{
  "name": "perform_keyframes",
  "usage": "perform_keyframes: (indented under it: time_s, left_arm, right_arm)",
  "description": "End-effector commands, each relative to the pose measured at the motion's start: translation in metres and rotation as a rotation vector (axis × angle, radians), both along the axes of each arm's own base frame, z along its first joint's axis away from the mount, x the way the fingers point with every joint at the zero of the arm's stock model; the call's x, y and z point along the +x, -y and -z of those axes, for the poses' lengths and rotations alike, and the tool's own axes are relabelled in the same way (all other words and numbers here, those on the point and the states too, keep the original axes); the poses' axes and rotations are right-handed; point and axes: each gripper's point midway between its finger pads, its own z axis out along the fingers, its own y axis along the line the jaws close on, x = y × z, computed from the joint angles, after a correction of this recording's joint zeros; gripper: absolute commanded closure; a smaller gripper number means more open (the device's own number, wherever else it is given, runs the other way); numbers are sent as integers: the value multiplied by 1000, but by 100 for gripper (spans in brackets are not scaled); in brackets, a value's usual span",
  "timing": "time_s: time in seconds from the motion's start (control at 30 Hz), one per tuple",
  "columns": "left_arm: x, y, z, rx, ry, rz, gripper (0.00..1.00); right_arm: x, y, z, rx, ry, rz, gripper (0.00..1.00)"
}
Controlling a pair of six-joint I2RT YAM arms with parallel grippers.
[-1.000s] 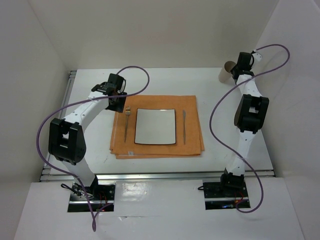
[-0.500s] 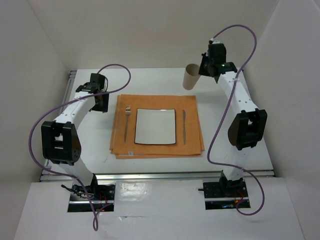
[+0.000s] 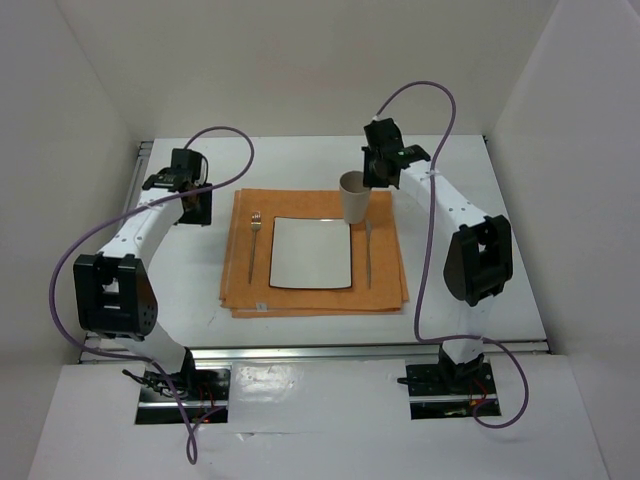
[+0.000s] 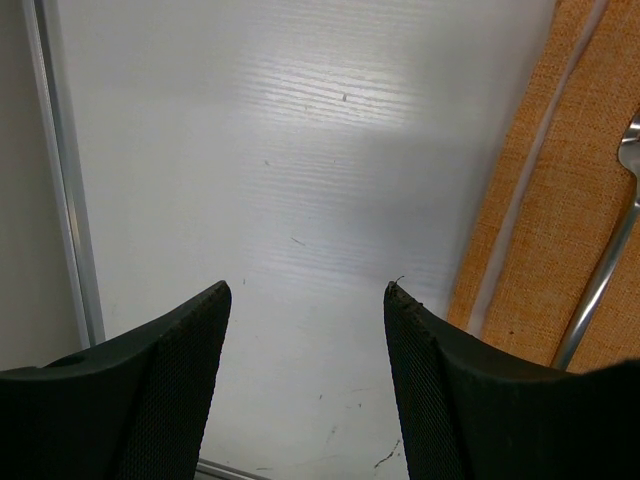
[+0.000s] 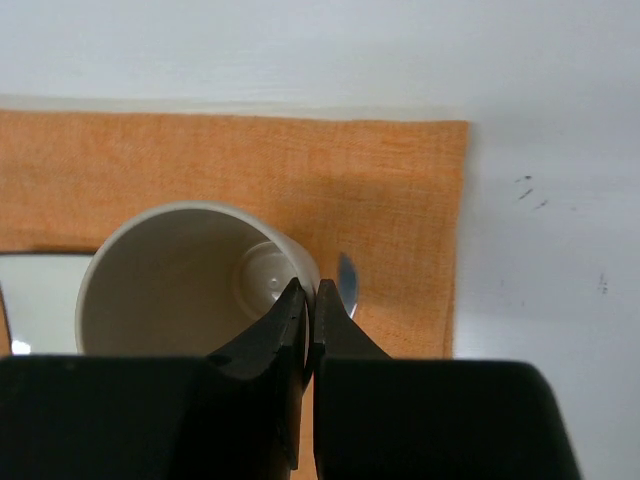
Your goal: Set the dinner table for one person
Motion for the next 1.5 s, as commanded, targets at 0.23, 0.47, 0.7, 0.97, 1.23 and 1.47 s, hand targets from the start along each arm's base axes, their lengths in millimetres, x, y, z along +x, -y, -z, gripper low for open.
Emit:
perform_keyframes:
  time_s: [0.23,0.47,0.7,0.97,1.23,1.47]
  left_arm:
    - [0,-4,-8,-26,42,-21,30]
    - [2,-4,-8,-26,42,-21,30]
    - [3,-5,-5,-21,31,-13,30]
    - [3,-5,-5,-21,31,-13,30]
    - [1,-5,-4,-21,21,-13,30]
    - [1,-3,-4,-29,21,-9,30]
  right_arm:
    - [26,21,-29,-38,193,134,100]
    - [38,22,-1,-51,166,143,100]
    - [41,19,19,-54,141,134,100]
    - [36,29,40,-85,107,143,100]
    - [40,27,26,-84,127,137,51]
    - [53,13,-21,-34,226,58,31]
